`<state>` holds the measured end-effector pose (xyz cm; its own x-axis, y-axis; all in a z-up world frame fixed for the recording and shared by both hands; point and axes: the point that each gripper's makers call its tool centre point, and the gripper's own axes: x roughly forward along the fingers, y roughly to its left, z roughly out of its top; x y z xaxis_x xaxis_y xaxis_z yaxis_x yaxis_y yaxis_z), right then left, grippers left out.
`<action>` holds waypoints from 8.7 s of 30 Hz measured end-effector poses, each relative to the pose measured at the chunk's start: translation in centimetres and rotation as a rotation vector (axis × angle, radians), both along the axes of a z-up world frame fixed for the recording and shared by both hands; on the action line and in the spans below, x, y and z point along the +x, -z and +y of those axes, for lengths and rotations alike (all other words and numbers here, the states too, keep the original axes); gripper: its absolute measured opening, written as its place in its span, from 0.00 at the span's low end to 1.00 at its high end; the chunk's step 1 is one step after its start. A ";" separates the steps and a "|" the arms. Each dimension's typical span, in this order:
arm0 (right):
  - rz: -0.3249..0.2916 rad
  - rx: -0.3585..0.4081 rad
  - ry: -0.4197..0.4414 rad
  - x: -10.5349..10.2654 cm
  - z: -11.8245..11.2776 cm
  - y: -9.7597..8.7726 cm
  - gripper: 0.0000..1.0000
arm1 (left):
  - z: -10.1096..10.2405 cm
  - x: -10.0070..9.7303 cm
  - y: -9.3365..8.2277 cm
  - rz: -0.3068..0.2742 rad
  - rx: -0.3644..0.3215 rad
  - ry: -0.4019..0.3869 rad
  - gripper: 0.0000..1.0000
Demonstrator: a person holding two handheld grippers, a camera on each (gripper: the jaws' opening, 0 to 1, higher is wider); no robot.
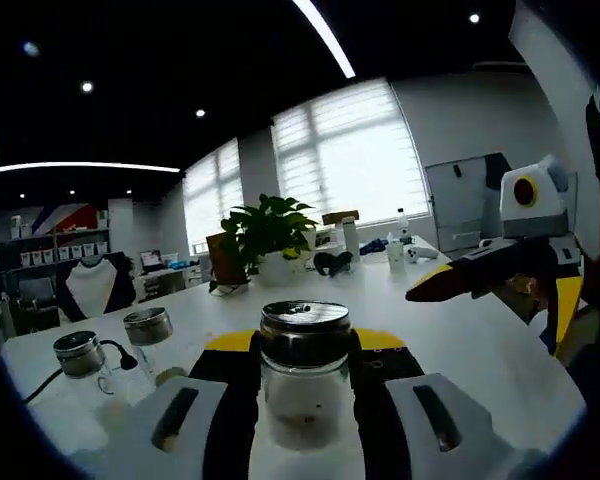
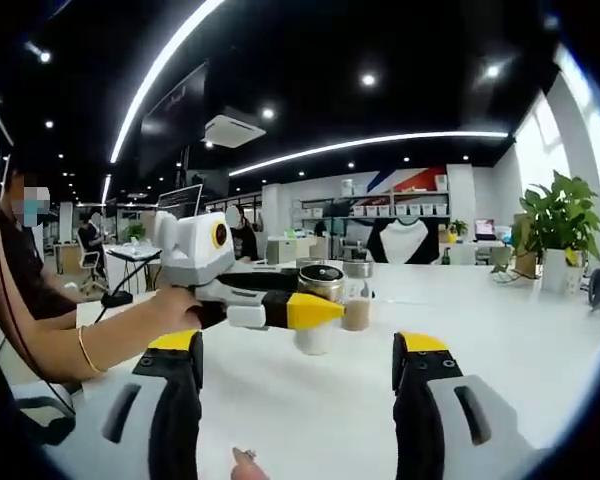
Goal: Rotate the seasoning bottle until the label or dispensing opening points toward the visible target arrow and the bottle remains upright within the marked orientation range
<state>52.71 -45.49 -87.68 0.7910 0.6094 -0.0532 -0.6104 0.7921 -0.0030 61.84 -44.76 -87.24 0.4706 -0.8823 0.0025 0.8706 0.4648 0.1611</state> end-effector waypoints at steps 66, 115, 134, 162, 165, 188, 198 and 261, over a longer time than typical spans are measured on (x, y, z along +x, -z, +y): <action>0.011 0.012 -0.172 -0.7 2.9 1.9 0.40 | -2.4 -10.8 -1.3 0.145 -0.125 0.603 0.36; 0.002 -0.001 -0.027 0.6 2.6 3.0 0.32 | -2.5 -10.3 0.0 0.178 -0.075 0.573 0.37; -0.097 -0.028 0.199 4.7 2.4 3.2 0.32 | -3.0 -5.7 -0.1 0.145 -0.105 0.296 0.39; -0.122 0.047 0.379 7.2 0.1 3.8 0.32 | -2.4 -2.9 0.3 0.146 -0.141 -0.033 0.36; -0.140 0.032 0.385 7.1 0.1 3.5 0.32 | -2.2 -2.9 0.0 0.184 -0.177 -0.017 0.36; -0.161 -0.007 0.384 7.1 1.6 3.4 0.32 | -1.0 -2.8 -0.1 0.130 -0.195 -0.236 0.38; -0.134 -0.016 0.350 7.1 2.2 4.1 0.32 | -0.8 -2.4 0.2 0.073 -0.135 -0.288 0.36; -0.077 0.020 -0.126 0.5 0.0 3.6 0.34 | -5.0 -9.1 0.2 0.168 -0.098 0.358 0.35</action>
<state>53.17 -45.53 -91.27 0.7092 0.7048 0.0175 -0.7039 0.7092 -0.0389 52.76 -49.72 -87.44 0.1344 -0.9899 0.0445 0.9907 0.1333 -0.0269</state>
